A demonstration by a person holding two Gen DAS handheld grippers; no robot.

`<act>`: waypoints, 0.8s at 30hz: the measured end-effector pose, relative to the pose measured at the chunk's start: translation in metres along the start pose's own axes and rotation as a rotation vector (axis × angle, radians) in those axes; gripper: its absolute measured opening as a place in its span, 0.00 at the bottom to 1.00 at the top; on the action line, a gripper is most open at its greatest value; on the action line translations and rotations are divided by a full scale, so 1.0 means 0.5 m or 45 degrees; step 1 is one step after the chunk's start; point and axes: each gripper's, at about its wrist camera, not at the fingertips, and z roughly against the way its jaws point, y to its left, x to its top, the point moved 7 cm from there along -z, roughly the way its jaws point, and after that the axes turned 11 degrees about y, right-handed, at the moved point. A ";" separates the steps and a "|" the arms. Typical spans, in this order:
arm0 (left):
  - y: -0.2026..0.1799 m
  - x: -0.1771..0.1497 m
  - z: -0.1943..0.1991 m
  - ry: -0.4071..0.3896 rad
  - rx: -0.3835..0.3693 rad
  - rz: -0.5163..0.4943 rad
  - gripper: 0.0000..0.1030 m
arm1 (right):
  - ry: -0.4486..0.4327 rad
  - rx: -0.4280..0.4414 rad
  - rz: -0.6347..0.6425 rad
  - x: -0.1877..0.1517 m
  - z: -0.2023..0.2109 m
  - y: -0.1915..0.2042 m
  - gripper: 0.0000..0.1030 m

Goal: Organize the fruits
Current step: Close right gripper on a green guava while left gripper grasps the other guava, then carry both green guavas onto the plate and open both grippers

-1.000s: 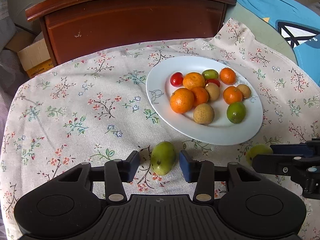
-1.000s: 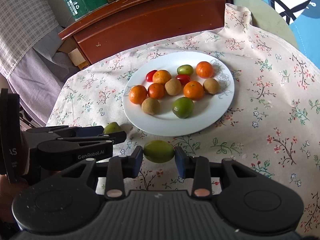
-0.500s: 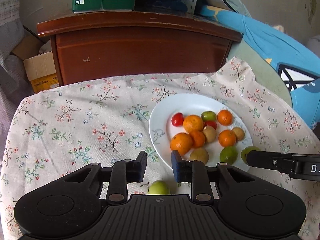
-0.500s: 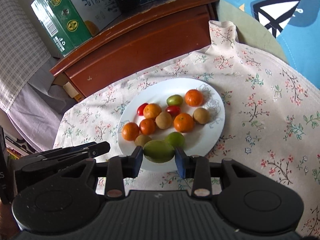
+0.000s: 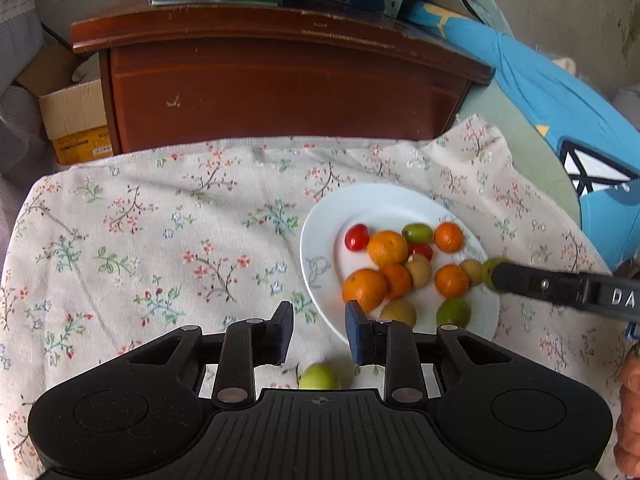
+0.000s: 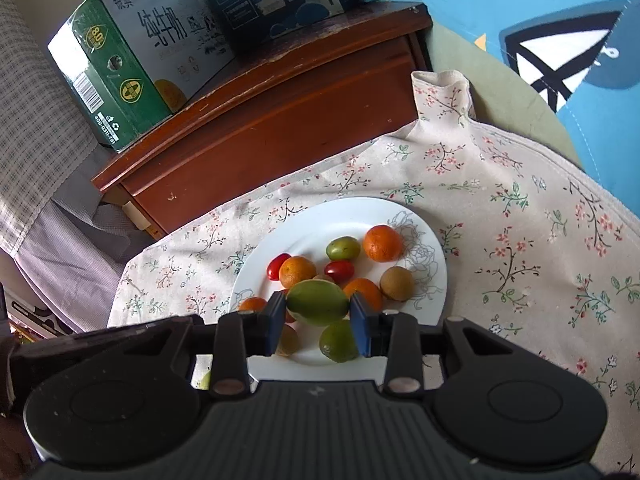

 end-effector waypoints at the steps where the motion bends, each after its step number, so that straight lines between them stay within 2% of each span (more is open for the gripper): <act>1: -0.002 -0.008 -0.004 0.018 -0.009 -0.004 0.26 | -0.001 -0.001 0.004 0.000 0.000 0.002 0.34; 4: -0.015 -0.031 -0.017 0.092 -0.018 -0.077 0.27 | -0.006 -0.001 0.008 0.000 0.002 0.002 0.34; 7: -0.015 -0.050 -0.030 0.132 0.061 -0.119 0.27 | -0.008 -0.010 -0.014 0.003 0.003 -0.006 0.35; 15: -0.018 -0.068 -0.050 0.174 0.053 -0.136 0.28 | -0.009 -0.003 -0.001 0.005 0.003 -0.003 0.34; 19: -0.021 -0.072 -0.055 0.145 0.066 -0.155 0.24 | -0.001 0.005 -0.024 0.009 -0.002 -0.011 0.34; 24: -0.011 -0.054 -0.044 0.096 0.062 -0.099 0.23 | -0.002 0.021 -0.083 0.026 -0.012 -0.032 0.34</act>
